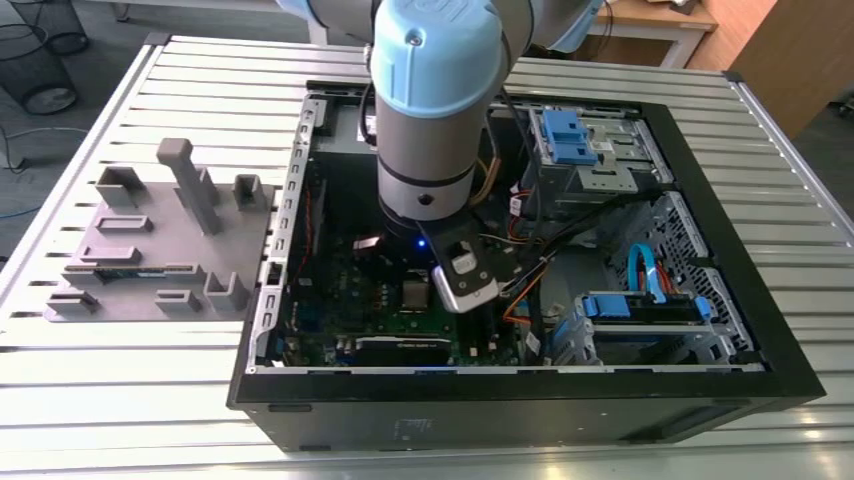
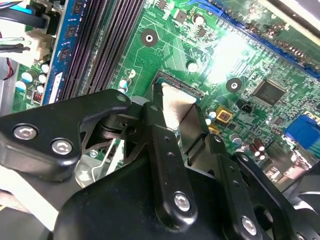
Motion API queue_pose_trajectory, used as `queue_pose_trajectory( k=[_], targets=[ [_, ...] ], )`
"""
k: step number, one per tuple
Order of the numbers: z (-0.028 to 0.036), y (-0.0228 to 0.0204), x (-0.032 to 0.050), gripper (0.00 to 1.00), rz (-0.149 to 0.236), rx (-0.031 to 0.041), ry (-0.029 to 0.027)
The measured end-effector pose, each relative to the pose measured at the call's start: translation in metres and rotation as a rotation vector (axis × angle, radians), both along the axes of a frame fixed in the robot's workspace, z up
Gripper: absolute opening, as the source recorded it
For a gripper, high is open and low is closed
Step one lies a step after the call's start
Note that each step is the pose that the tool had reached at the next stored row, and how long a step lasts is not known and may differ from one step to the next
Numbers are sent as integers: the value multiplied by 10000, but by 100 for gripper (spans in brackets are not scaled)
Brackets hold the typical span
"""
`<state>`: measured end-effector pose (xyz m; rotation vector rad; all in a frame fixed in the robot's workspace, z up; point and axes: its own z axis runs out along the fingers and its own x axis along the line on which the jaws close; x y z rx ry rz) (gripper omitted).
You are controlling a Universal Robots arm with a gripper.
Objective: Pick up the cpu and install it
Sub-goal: 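Place the cpu into insertion slot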
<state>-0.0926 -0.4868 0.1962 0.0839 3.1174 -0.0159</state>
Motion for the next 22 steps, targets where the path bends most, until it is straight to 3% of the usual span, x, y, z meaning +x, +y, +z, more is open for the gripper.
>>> queue_pose_trajectory(
  k=[15, 22],
  targets=[
    [-27, 0, -4, 39, -45, 9, 0],
    [-30, 0, -7, 39, -44, 196, 0]
  ],
)
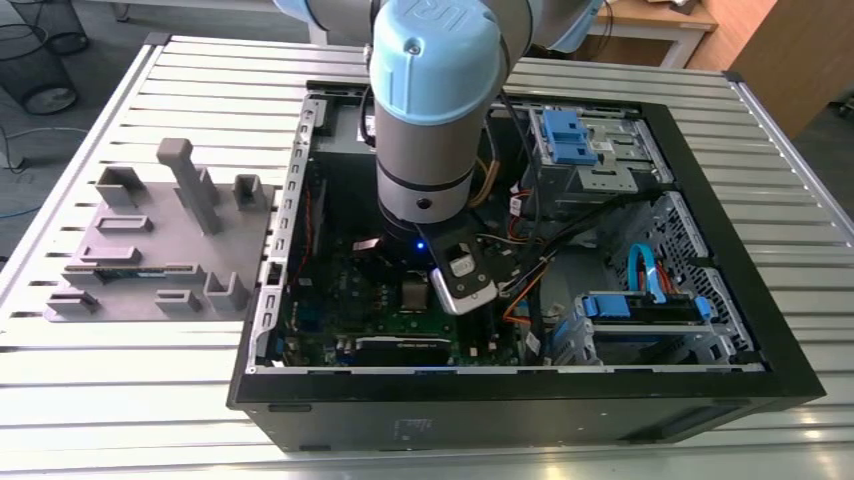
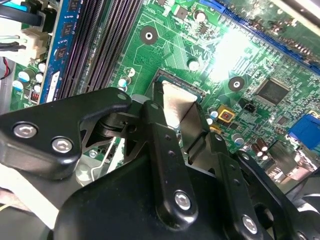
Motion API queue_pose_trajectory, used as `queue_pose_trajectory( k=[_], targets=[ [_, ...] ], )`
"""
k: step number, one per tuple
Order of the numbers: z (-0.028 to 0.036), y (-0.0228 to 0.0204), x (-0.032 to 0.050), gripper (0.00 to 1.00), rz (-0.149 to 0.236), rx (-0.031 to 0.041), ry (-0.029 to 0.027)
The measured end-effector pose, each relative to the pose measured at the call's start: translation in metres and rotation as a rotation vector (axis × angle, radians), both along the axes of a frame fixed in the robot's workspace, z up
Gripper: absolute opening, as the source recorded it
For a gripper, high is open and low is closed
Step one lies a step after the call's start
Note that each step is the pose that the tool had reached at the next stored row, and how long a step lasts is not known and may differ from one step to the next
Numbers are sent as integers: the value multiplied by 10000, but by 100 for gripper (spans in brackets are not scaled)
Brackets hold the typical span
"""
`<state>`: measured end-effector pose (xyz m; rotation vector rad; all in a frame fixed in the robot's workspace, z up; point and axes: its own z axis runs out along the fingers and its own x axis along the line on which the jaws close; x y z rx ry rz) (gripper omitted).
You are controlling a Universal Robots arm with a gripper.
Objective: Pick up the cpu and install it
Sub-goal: 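Place the cpu into insertion slot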
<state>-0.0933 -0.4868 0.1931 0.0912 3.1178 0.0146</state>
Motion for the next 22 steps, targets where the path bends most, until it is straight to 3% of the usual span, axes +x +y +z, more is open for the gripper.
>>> queue_pose_trajectory(
  k=[22],
  targets=[
    [-21, 0, -13, 40, -1, 6, 1]
  ],
)
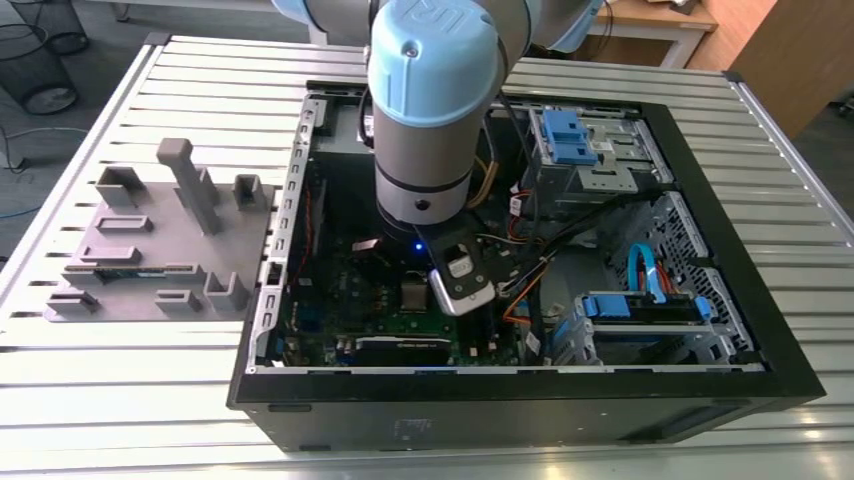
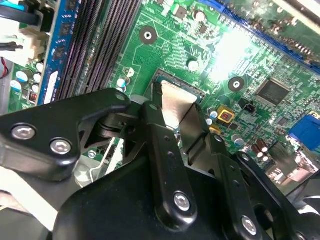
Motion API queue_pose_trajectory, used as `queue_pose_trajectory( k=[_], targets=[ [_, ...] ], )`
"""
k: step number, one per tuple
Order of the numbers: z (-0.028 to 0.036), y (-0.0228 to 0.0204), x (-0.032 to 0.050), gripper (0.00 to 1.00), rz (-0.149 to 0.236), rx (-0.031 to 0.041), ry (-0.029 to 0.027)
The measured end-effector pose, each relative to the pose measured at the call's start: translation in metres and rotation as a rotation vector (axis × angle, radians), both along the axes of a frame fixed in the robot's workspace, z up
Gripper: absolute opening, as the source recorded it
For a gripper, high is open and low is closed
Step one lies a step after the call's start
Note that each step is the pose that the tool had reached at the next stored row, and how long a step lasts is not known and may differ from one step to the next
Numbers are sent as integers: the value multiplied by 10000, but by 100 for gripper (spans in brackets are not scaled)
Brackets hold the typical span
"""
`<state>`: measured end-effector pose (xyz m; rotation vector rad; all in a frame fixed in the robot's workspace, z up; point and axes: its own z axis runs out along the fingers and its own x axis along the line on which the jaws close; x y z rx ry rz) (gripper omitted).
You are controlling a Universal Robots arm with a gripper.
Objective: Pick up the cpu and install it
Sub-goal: 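Place the cpu into insertion slot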
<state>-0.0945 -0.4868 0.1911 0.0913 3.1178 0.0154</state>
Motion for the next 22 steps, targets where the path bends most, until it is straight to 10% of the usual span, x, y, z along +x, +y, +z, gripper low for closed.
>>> queue_pose_trajectory(
  k=[22],
  targets=[
    [106, 0, 0, 45, 1, -2, 1]
  ],
)
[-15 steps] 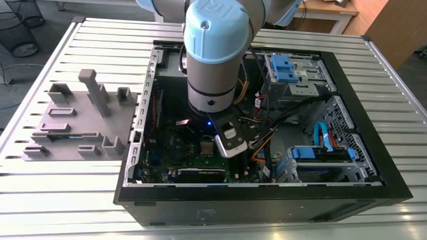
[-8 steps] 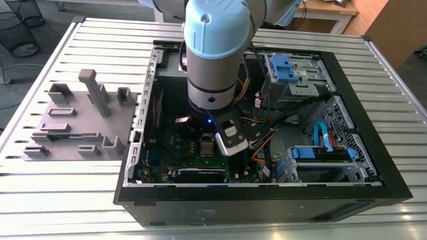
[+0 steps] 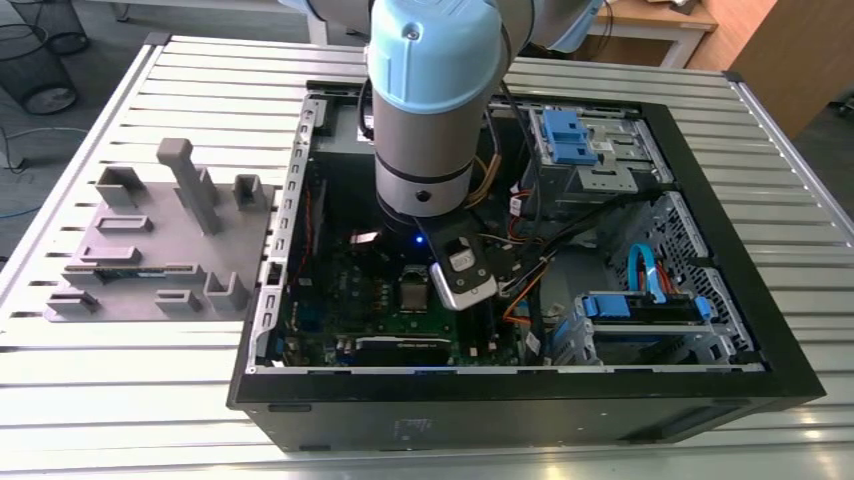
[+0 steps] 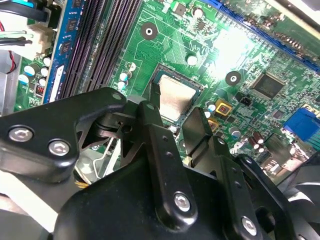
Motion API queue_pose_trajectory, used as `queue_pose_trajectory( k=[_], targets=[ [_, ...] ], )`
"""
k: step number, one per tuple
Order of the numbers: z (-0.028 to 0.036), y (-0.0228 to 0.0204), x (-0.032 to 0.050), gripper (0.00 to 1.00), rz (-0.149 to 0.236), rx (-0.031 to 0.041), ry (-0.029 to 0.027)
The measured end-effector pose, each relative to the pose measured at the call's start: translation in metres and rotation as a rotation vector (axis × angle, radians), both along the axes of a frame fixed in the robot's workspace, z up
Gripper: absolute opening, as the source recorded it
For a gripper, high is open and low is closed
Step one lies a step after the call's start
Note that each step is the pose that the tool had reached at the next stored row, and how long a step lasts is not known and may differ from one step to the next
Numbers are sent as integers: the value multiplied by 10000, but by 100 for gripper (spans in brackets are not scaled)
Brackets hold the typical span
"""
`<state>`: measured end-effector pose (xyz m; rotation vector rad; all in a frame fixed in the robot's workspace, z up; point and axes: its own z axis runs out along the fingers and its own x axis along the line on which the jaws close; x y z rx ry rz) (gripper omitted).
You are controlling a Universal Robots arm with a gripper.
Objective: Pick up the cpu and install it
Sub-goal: 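Place the cpu into insertion slot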
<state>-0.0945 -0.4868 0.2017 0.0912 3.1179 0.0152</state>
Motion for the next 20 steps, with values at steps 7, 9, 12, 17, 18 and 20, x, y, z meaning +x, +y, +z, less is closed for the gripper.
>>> queue_pose_trajectory(
  k=[7, 9, 12, 17, 18, 20],
  targets=[
    [1, 0, 0, 26, 0, 0, -1],
    [1, 0, 0, 14, 0, 1, 0],
    [1, 0, 0, 11, 0, 1, 0],
    [2, 0, 0, 11, -2, -2, 0],
    [2, -1, 0, 11, -8, -24, 0],
    [2, -6, 0, 11, -20, -82, 1]
  ],
)
